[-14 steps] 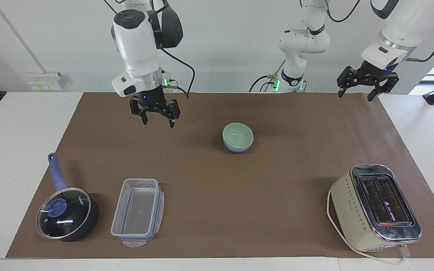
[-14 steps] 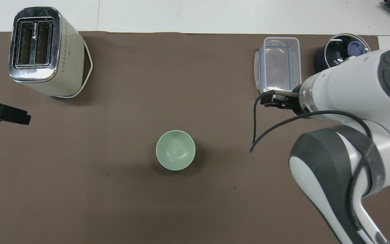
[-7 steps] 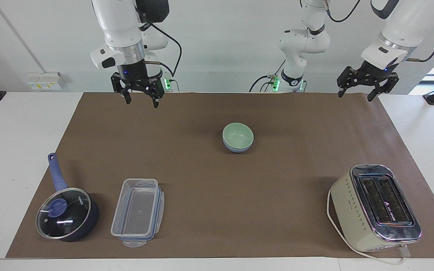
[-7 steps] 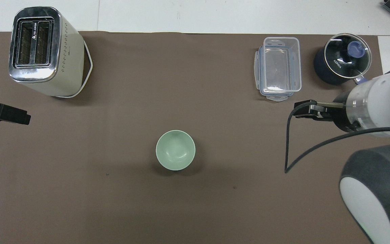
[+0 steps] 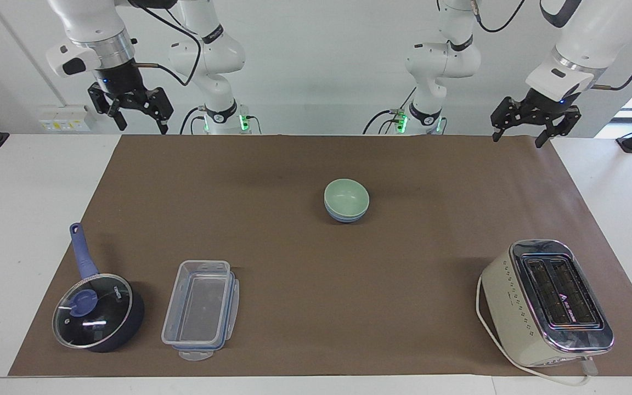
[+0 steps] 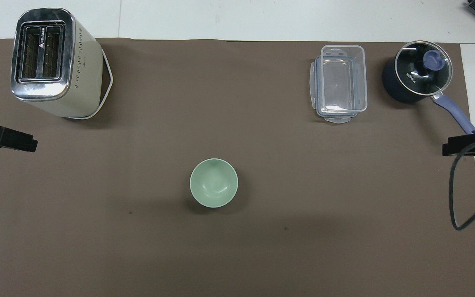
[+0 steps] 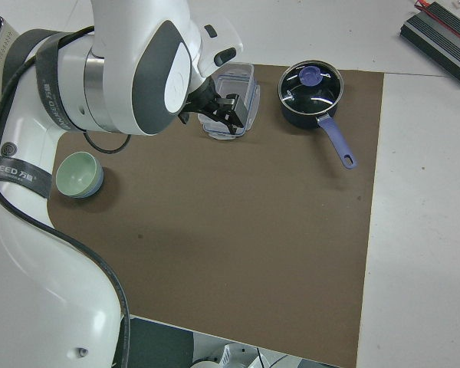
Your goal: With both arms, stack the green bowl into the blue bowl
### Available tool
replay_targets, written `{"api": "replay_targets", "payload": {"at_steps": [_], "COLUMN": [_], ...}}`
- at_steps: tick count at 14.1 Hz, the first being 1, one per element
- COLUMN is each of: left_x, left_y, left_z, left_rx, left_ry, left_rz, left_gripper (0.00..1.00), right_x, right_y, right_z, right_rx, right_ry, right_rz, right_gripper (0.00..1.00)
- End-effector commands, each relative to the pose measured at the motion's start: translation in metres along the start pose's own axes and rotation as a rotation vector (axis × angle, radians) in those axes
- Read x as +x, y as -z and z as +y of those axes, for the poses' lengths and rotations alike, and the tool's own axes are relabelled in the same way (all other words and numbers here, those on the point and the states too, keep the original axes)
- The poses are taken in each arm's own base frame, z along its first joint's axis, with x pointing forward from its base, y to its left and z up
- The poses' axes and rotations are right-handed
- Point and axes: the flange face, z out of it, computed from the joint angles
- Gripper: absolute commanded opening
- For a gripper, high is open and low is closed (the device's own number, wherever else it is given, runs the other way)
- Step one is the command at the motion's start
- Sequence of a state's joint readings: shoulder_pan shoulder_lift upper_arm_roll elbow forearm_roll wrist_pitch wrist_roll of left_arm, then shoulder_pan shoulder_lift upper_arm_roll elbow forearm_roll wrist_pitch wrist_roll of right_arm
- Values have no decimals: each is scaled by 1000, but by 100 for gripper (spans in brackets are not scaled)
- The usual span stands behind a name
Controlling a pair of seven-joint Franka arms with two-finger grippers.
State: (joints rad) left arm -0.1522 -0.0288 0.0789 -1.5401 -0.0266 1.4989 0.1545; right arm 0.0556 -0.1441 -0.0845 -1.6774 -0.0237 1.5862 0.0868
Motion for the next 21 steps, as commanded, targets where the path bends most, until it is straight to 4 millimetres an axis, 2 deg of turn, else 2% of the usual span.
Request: {"api": "replay_targets", "payload": {"at_steps": [1,4,10,17,18,19,21], "left_x": [-5,-5,-5,-5,-7,-14,-15], "left_y": [2,2,2,2,5,17,19], "left_z": [-1,-1,-1,-1,-1,1,2], "left_rx": [11,11,11,11,11,14,14], "left_ry": [11,11,11,12,9,8,8], "left_rz": [6,6,6,6,9,33,38], "left_gripper": [100,100,100,100,100,100,100], "right_x": [-1,-4,-14,-9,-8,-9,-9], "right_y": [0,-6,-4,-5,-7,-7,-7], "right_z": [5,17,9,9,10,9,8], "right_rx": [-3,2,0,-13,-12,-10,-1], "right_ry": [21,-7,18,88,83,84,82], "right_rz": [-13,-29,-73,-28,-30,-33,-38], "right_gripper": [100,100,100,100,100,100,100]}}
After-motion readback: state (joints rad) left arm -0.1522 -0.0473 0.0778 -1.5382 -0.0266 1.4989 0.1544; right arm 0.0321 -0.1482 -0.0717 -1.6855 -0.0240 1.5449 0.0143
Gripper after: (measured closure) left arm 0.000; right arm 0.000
